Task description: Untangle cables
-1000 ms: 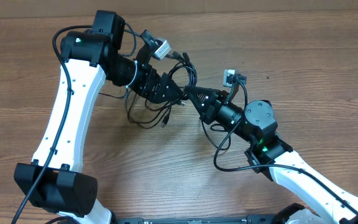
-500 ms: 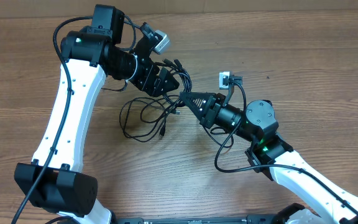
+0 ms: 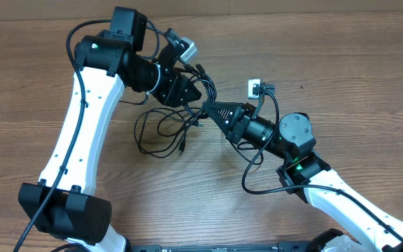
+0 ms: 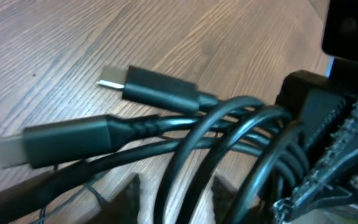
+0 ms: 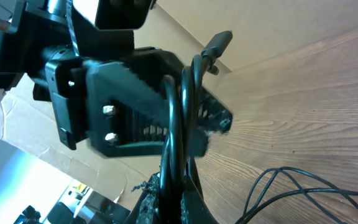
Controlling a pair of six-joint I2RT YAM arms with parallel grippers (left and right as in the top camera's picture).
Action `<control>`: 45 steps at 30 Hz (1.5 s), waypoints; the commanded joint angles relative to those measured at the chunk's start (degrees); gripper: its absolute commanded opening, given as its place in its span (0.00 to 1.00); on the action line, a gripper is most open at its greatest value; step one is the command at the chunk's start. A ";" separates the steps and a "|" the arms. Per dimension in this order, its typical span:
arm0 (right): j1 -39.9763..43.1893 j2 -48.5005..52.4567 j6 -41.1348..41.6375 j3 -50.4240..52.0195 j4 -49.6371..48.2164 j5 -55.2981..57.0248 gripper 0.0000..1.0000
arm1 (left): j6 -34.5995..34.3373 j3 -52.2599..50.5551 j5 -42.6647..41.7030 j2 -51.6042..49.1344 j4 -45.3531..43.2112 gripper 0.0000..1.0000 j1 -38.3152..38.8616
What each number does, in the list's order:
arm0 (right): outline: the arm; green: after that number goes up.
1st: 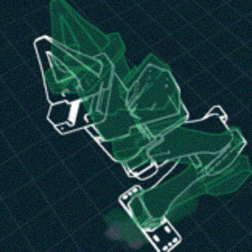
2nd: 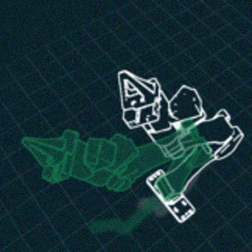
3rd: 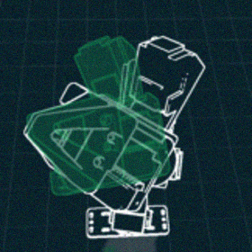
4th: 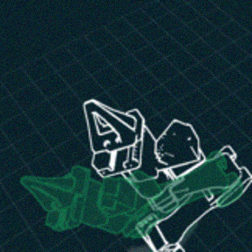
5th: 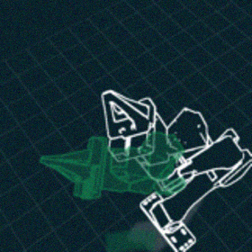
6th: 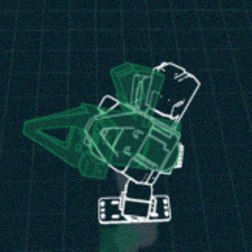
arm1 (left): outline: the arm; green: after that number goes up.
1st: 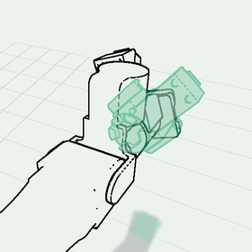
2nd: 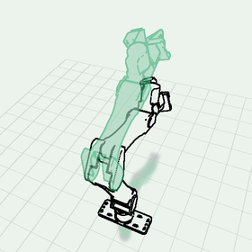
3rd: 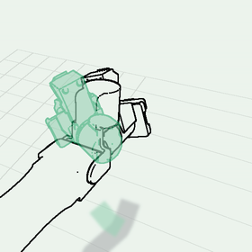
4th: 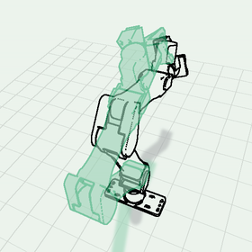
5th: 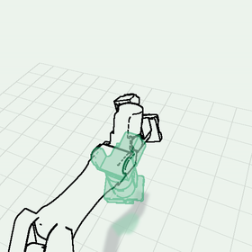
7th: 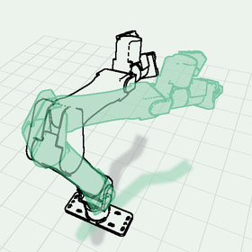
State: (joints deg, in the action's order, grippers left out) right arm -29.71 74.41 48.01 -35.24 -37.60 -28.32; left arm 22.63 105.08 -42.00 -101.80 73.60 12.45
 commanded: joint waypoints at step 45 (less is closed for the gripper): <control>0.22 -1.44 -10.40 -0.50 12.39 10.93 0.87 | -16.96 -0.35 15.45 0.63 -0.96 0.05 0.42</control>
State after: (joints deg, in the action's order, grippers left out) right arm -29.65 73.45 40.58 -35.35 -24.43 -20.71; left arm 2.83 104.22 -25.39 -101.80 72.16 12.69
